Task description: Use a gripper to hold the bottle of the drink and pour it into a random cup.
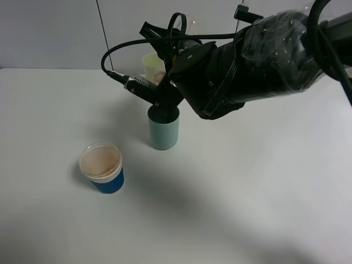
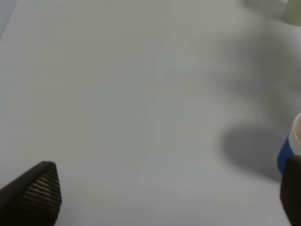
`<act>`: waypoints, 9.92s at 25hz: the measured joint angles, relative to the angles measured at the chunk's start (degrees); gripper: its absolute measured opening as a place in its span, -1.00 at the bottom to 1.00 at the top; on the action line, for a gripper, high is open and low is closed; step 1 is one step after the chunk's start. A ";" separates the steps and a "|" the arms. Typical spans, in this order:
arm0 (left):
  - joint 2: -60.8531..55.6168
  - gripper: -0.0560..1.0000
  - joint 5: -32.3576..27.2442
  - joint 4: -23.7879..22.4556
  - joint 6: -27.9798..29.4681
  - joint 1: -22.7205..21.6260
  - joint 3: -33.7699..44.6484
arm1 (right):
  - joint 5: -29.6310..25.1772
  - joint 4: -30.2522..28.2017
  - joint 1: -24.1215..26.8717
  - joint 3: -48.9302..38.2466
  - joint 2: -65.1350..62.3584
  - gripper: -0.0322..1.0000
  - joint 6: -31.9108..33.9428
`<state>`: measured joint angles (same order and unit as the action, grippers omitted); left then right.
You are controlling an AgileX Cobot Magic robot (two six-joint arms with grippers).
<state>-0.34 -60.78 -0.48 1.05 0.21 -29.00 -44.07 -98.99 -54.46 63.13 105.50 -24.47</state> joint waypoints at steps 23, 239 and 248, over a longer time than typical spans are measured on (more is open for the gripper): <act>0.00 0.86 0.00 0.00 0.00 0.00 0.00 | -0.21 0.00 -0.10 0.00 0.00 -0.22 21.91; 0.00 0.86 0.00 0.00 0.00 0.00 0.00 | -17.12 91.52 50.95 -34.05 -105.69 0.64 29.03; 0.00 0.86 0.00 0.00 0.00 0.00 0.00 | -17.07 91.53 50.95 -34.25 -105.69 0.64 28.59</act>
<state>-0.34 -60.78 -0.48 1.05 0.21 -29.00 -61.14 -7.46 -3.52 28.88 -0.19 4.12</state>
